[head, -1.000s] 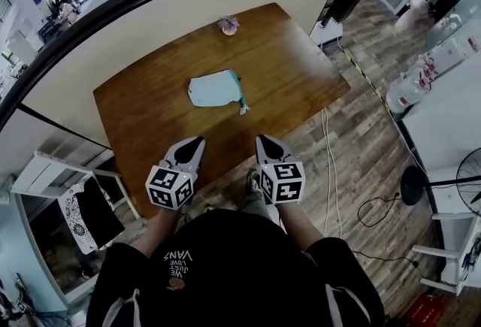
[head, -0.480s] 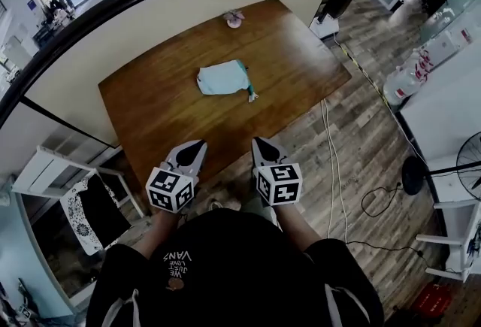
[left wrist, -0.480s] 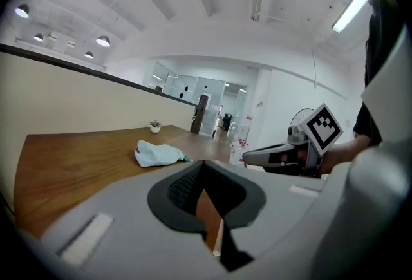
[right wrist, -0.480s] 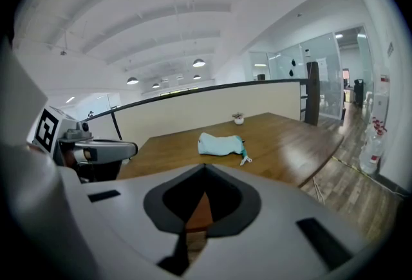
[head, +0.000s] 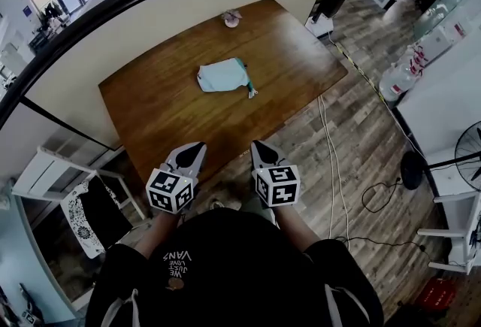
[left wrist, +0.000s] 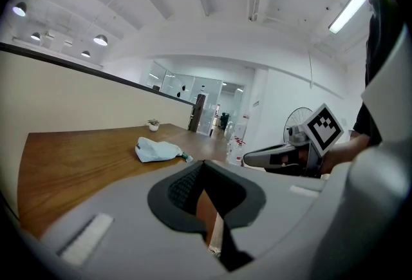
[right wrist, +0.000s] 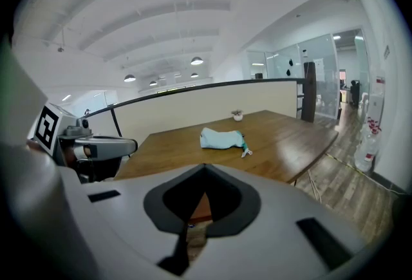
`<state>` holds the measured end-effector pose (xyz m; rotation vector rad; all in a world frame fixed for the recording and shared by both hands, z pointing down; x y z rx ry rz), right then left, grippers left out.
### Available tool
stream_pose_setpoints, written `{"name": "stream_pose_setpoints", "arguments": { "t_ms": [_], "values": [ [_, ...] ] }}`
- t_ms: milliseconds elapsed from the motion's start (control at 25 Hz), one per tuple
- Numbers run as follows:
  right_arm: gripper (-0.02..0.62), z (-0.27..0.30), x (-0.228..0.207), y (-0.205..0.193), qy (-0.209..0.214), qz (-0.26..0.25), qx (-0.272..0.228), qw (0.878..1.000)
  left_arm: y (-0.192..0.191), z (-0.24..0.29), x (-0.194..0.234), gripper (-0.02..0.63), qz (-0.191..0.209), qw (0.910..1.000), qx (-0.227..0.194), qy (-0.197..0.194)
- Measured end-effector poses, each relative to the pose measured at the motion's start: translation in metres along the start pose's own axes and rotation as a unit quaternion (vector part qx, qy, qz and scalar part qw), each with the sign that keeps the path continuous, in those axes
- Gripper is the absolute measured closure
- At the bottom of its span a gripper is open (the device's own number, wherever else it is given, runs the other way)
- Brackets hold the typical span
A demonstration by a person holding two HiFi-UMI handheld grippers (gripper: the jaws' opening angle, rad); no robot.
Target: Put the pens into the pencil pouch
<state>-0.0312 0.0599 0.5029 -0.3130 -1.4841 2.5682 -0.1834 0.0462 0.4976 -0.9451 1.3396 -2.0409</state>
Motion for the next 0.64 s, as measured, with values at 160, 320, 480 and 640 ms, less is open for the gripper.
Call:
{"name": "stream_pose_setpoints", "arguments": {
  "t_ms": [160, 320, 480, 640],
  "values": [
    [0.583, -0.0019, -0.0001, 0.0, -0.001, -0.001, 0.002, 1.0, 0.0008, -0.0011, -0.0015, 0.595, 0.0, 1.0, -0.001, 0.0],
    [0.583, -0.0019, -0.0003, 0.0006, 0.0, -0.003, 0.002, 1.0, -0.0003, -0.0001, -0.0016, 0.595, -0.003, 1.0, 0.0, 0.0],
    [0.583, -0.0008, 0.0001, 0.0009, 0.002, -0.004, 0.002, 1.0, -0.0033, 0.0, -0.0001, 0.595, -0.004, 1.0, 0.003, 0.001],
    [0.583, -0.001, -0.0017, 0.0018, 0.005, -0.004, 0.001, 1.0, -0.0023, 0.0021, -0.0011, 0.595, -0.003, 1.0, 0.003, 0.002]
  ]
}}
Point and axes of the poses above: the fingertips, and each gripper's own axes: z forward along the fingers, x to its left, y out of its top, the point moved 2 cm from there along -z, backward along the fingers, and after that the axes turned 3 degrees about -y, right-handed, at the moved point
